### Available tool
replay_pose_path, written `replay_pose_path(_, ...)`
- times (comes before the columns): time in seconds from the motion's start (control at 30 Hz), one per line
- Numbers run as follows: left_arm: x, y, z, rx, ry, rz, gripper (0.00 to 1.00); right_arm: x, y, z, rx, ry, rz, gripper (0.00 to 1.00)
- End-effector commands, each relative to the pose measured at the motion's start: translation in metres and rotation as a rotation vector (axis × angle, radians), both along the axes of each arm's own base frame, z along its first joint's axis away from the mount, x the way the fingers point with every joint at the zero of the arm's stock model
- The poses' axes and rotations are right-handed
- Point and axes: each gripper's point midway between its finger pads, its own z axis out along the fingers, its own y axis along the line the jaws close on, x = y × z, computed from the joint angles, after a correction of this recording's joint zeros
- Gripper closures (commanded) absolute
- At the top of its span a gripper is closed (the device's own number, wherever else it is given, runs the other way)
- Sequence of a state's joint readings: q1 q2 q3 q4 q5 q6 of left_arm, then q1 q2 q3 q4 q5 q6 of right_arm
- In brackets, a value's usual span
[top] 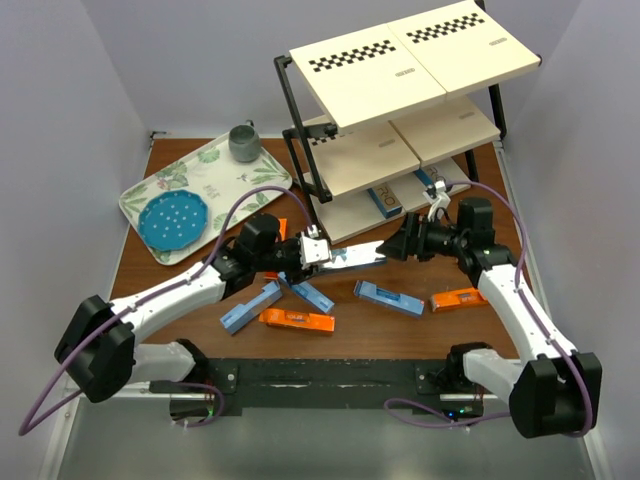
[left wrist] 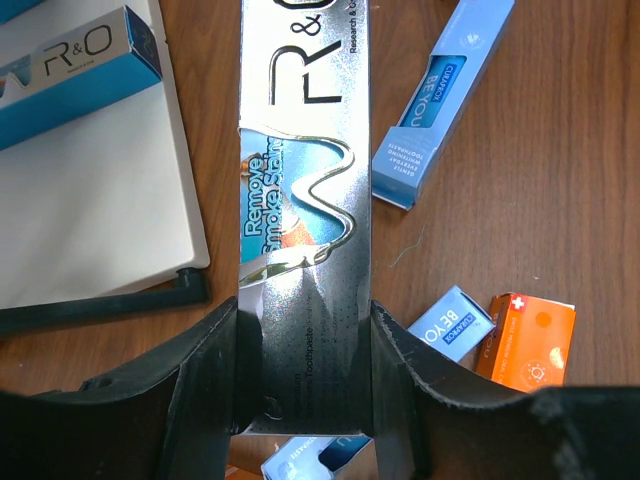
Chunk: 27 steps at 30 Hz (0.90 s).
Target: Place and organize the toothpastes onto the shelf
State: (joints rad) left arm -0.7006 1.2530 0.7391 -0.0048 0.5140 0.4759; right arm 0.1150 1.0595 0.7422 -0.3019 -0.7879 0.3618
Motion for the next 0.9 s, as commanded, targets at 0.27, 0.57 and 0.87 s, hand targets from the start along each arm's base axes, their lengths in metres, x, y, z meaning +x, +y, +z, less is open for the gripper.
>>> replay_pose_path(0.27, -0.002, -0.012, 0.037, -0.121, -0.081, -0.054, 0.69, 0.005, 0.018, 0.005, 0.208, 0.135, 0.039, 0.18)
replay_pose_path(0.57, -0.001, -0.018, 0.045, -0.159, -0.092, -0.063, 0.69, 0.004, 0.021, -0.004, 0.238, 0.19, 0.045, 0.39)
replay_pose_path(0.87, 0.014, -0.011, 0.037, -0.132, -0.107, 0.024, 0.46, 0.0, 0.024, 0.006, 0.3, 0.194, 0.037, 0.77)
